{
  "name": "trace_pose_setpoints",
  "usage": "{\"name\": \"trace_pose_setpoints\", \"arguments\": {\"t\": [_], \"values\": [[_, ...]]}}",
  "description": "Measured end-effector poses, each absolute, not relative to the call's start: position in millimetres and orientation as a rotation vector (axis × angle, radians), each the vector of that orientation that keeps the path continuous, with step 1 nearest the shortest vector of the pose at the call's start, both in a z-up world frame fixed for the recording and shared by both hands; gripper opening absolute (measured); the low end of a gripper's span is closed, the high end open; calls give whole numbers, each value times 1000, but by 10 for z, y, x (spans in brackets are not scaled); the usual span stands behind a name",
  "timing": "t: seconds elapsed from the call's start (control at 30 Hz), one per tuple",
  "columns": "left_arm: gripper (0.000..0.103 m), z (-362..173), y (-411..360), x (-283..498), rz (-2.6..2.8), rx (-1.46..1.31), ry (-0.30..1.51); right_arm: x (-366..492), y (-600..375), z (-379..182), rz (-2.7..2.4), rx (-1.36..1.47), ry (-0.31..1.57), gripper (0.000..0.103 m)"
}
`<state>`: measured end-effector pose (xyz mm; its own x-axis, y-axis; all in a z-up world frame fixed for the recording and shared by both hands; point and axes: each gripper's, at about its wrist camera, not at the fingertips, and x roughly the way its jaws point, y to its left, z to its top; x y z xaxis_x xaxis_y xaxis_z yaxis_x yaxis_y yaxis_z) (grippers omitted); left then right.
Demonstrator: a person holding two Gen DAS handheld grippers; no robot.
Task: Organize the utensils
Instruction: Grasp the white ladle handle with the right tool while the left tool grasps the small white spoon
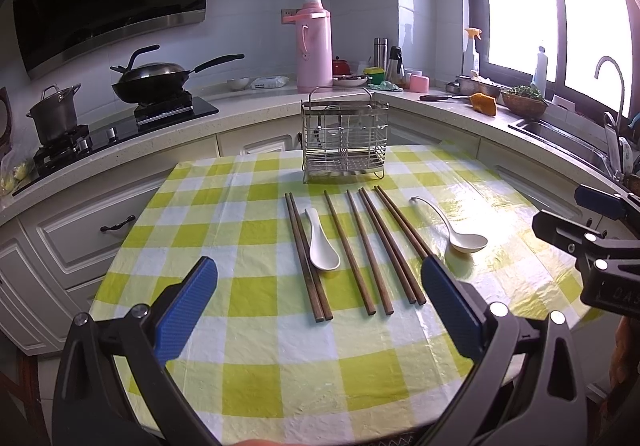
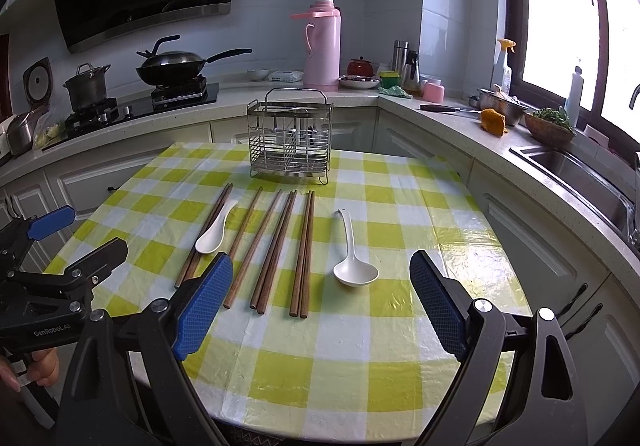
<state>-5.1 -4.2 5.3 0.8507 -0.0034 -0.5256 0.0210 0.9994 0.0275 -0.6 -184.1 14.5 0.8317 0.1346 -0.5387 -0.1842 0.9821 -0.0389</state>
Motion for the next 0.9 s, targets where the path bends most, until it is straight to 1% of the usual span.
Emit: {"name": "trace_pose_setpoints", "arguments": {"t": [0.33, 0.67, 0.9], "values": [[99, -275, 365, 406, 50, -80, 671, 515, -2011, -320, 118, -45, 683, 85], [98, -683, 499, 1131, 66, -48, 792, 1223, -2147, -689, 101, -4, 790, 85], [98, -847, 324, 1554, 29, 22, 858, 1678, -2262, -722, 112, -1, 848, 85]]}}
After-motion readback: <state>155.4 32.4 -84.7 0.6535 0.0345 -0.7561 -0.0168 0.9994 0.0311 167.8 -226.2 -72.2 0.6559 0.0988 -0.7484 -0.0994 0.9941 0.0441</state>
